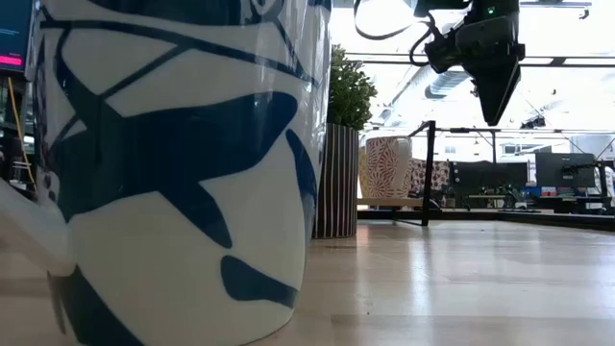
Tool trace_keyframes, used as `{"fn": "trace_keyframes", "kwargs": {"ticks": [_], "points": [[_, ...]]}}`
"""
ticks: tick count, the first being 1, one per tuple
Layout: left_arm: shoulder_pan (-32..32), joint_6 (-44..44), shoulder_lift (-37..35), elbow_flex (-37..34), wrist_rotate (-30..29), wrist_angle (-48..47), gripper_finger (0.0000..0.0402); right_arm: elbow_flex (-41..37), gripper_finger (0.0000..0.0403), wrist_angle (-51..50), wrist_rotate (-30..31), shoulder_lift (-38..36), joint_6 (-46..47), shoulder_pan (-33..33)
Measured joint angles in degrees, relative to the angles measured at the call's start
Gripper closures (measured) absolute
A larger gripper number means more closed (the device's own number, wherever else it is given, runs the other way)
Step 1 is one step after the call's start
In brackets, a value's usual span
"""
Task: Place coffee mugs
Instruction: Put the orange mug on the shelf
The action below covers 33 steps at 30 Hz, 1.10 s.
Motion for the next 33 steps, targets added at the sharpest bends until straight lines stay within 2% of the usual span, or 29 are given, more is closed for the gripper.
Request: {"fn": "trace_keyframes", "kwargs": {"ticks": [7, 16, 23, 27, 33], "points": [[3.79, 5.89, 2.76, 0.0, 3.83, 3.54, 0.0257, 0.0, 0.0284, 0.0, 0.0, -0.02, 0.0, 0.0], [7.62, 6.22, 5.23, 0.0, 8.09, 4.95, 0.0257, 0.0, 0.0284, 0.0, -0.02, 0.0, -0.02, 0.0], [8.79, 6.1, 6.07, 0.0, 8.48, 4.96, 0.0259, 0.0, 0.0284, 0.0, -0.02, 0.0, -0.02, -0.01], [8.81, 6.03, 6.04, -0.01, 8.51, 4.97, 0.0289, 0.0, 0.0284, 0.0, -0.01, 0.0, -0.02, 0.0], [8.81, 5.33, 6.04, 0.0, 8.76, 4.98, 0.0382, 0.0, 0.0284, 0.0, 0.0, 0.0, -0.02, 0.0]]}}
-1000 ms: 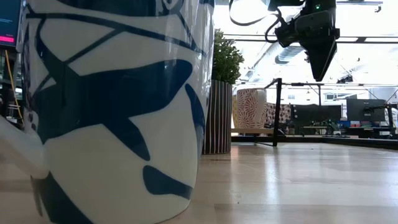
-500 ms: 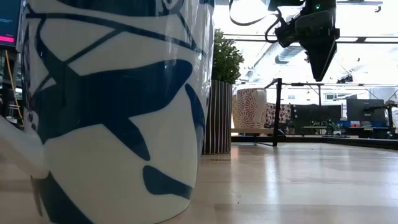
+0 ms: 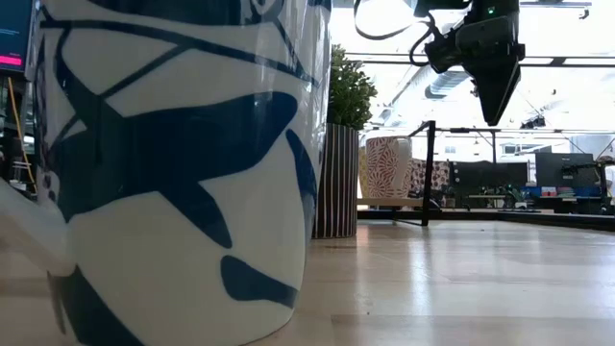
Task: Place coffee mugs
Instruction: Put the orange mug on the shelf
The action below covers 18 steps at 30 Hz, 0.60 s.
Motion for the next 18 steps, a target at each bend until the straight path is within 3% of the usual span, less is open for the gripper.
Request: {"fn": "trace_keyframes", "kwargs": {"ticks": [9, 18], "points": [[0.0, -2.03, 0.0, 0.02, -0.11, -0.49, 0.0395, 0.0, 0.0284, 0.12, 0.28, 0.0, 0.0, 0.0], [-0.01, -4.22, -1.04, 8.58, -0.33, -14.03, 0.0398, 0.0, 0.0284, 1.63, 0.44, 0.0, -0.33, -0.02]]}}
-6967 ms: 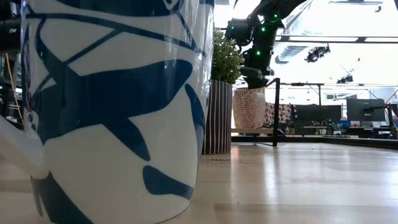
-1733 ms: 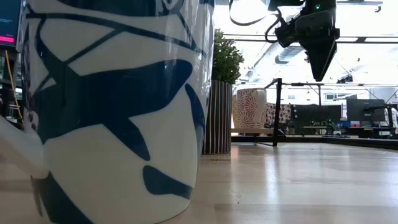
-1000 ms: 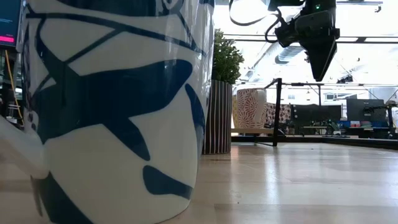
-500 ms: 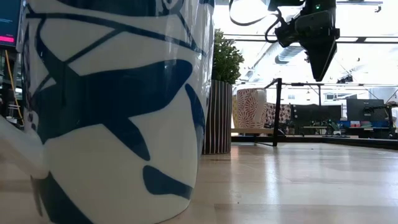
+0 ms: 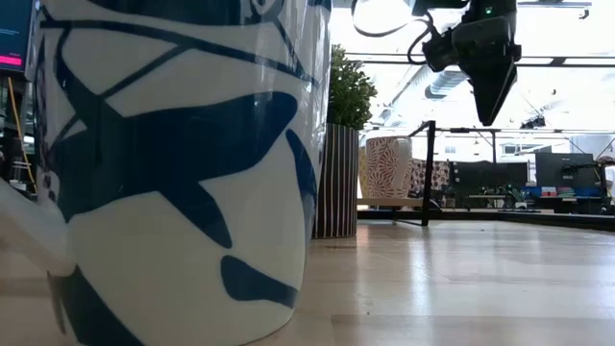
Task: Place coffee mugs
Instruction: Put the orange mug on the shelf
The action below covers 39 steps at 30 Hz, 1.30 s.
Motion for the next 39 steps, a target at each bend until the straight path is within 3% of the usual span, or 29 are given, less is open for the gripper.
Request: {"fn": "trace_keyframes", "kwargs": {"ticks": [12, 20, 25, 32, 39], "points": [[-2.18, -5.79, -1.14, 16.75, 0.55, -15.13, 0.0398, 0.0, 0.0284, 0.47, 0.02, 0.0, -0.13, 0.0], [-3.93, -5.15, -1.14, 26.62, 0.71, -6.54, 0.0398, 0.0, 0.0284, 0.52, 0.07, 0.0, -0.13, 0.0], [-3.56, -1.93, -0.14, 28.05, 0.67, 0.65, 0.0398, 0.02, 0.0284, 0.81, 0.07, 0.0, -0.13, 0.0], [-0.08, 6.24, 8.43, 28.03, 1.09, 9.58, 0.0398, 0.0, 0.0284, 2.04, 0.07, 0.0, -0.13, 0.0], [7.2, 12.28, 16.68, 31.73, 5.66, 11.01, 0.0398, 0.0, 0.0284, 2.37, 0.07, 0.0, -0.13, 0.0]]}}
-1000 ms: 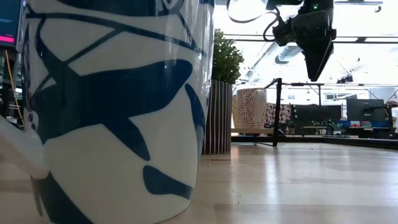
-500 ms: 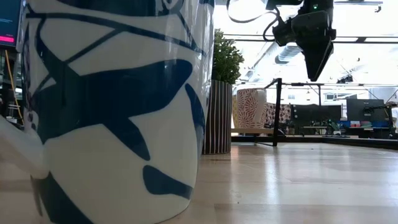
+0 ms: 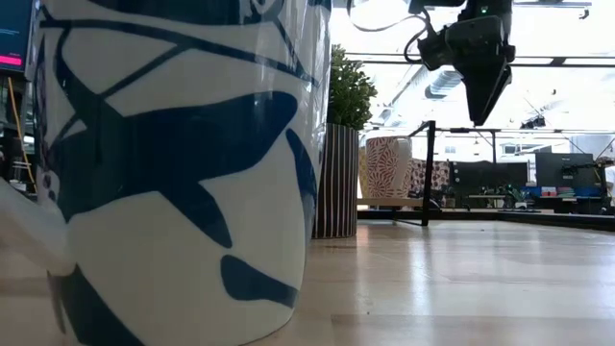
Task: Place coffee mugs
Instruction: Put the orange mug on the shelf
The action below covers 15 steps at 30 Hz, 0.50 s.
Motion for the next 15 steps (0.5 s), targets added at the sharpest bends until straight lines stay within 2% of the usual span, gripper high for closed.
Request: {"fn": "trace_keyframes", "kwargs": {"ticks": [8, 15], "points": [[8.58, 2.16, 8.36, 3.54, 3.88, 0.26, 0.0398, 0.0, 0.0284, 0.33, -0.02, 0.0, 0.0, 0.0], [12.92, 0.28, 12.87, 4.0, 3.9, 0.26, 0.0398, 0.0, 0.0284, 0.33, -0.02, 0.0, 0.0, 0.01]]}}
